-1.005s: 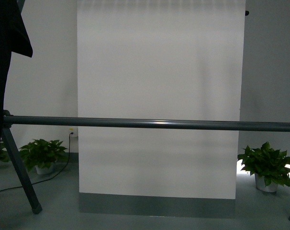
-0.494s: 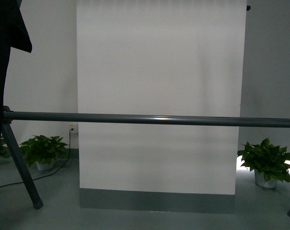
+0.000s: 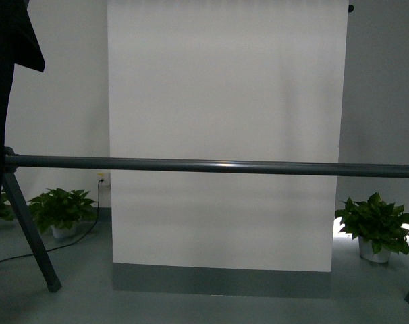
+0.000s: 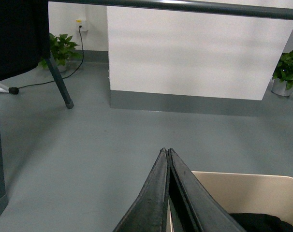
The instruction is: Move hamper under clothes hanger
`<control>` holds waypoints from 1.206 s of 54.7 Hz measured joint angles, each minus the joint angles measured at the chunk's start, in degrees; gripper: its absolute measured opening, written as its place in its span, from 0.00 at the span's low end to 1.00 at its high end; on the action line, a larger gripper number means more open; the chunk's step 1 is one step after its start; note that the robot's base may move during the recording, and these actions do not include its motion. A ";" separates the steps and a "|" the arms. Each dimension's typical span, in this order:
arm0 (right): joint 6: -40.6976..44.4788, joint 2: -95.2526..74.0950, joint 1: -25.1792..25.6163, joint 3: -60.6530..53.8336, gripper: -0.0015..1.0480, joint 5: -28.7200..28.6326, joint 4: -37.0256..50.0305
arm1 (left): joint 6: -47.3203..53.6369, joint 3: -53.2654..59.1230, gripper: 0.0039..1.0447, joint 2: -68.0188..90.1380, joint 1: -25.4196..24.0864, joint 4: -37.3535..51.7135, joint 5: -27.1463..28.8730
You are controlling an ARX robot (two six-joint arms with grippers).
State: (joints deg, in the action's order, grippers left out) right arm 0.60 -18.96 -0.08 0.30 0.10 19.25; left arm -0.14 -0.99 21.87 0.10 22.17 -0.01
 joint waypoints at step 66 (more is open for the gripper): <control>0.00 18.75 0.00 0.04 0.02 -0.15 -19.21 | 0.00 -0.02 0.03 -21.62 0.00 -22.05 -0.02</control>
State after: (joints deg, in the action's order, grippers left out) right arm 0.60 -0.21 -0.08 0.34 -0.05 0.03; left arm -0.14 -1.02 0.25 0.10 0.12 -0.03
